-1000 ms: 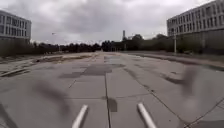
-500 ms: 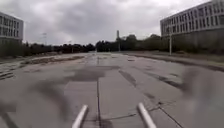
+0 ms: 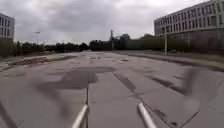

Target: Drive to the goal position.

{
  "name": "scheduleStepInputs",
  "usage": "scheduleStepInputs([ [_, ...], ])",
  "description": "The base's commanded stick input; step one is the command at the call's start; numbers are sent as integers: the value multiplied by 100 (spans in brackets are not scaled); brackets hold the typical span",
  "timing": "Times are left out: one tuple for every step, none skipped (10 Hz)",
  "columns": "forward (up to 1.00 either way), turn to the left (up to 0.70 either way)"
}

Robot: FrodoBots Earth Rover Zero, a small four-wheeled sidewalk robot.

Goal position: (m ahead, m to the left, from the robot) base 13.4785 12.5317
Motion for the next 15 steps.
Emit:
scheduleStepInputs([
  [100,0],
  [100,0],
  [100,0],
  [100,0],
  [100,0],
  [100,0],
  [100,0],
  [100,0],
  [100,0],
  [100,0],
  [100,0],
  [100,0],
  [100,0],
  [100,0],
  [100,0],
])
